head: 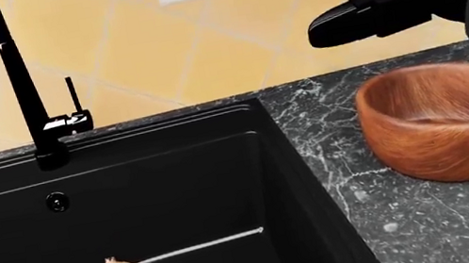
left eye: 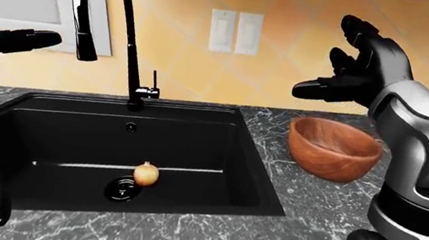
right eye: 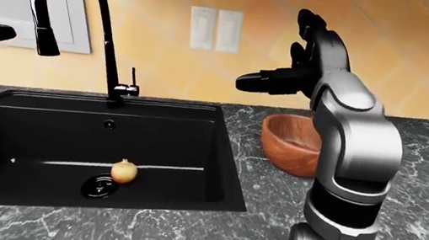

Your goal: Turn the sink spout to the right.

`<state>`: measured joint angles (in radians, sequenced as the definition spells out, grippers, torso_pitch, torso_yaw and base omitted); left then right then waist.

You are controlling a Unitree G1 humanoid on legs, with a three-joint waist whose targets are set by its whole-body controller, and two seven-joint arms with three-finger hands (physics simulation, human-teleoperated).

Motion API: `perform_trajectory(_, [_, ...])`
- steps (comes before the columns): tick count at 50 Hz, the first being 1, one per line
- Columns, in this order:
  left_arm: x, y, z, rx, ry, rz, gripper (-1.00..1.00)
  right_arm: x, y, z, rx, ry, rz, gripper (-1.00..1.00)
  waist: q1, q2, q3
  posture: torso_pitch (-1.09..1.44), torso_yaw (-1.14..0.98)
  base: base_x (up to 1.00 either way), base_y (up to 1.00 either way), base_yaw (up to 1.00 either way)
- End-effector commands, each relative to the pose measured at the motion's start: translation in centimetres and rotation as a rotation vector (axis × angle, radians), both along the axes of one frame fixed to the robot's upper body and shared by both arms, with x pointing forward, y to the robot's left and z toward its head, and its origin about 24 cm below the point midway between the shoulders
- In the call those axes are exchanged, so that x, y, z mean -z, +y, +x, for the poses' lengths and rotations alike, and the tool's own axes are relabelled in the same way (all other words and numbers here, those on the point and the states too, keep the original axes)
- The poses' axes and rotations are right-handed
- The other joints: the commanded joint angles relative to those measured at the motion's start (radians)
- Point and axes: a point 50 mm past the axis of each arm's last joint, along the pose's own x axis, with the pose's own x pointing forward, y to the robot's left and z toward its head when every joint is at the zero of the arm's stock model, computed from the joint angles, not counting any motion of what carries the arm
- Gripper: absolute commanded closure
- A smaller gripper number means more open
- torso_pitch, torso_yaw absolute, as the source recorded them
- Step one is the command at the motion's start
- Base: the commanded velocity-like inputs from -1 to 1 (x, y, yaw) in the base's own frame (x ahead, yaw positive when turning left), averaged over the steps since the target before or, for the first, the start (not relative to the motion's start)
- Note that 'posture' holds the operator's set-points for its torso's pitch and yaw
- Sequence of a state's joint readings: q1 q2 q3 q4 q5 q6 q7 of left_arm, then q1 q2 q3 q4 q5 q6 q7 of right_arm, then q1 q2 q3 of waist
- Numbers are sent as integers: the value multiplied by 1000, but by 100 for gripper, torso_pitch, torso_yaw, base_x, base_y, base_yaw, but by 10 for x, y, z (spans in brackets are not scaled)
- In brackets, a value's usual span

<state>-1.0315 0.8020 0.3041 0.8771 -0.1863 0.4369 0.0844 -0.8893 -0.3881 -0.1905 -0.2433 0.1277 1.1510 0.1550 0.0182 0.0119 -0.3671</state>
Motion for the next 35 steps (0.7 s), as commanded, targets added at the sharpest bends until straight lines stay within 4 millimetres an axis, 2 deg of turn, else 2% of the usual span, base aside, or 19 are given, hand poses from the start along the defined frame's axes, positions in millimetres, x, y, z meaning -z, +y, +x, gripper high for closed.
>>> perform_trajectory(1, [-26,-3,-1,11,-94,44,-100,-17,0,-3,-1,-81,-6,-100,0,7,-9,-66,0,0,0,0])
perform_trajectory(13, [-25,-10,5,27,-103,53,-100,-16,1,-4,-1,-81,-5,-100,-1,6,-51,-77,0,0,0,0])
perform_trajectory(19, [-26,-26,23,29,-96,28,-100,-16,2,-5,-2,-82,-7,-100,2,-3,-64,-77,0,0,0,0])
perform_trajectory(27, [-26,-50,41,71,-70,10,-100,-17,1,-5,-1,-84,-5,-100,3,-8,-71,-77,0,0,0,0])
perform_trajectory(35, [-20,-53,44,46,-16,-8,-100,-19,1,-5,-1,-85,-7,-100,-5,-5,-72,-77,0,0,0,0])
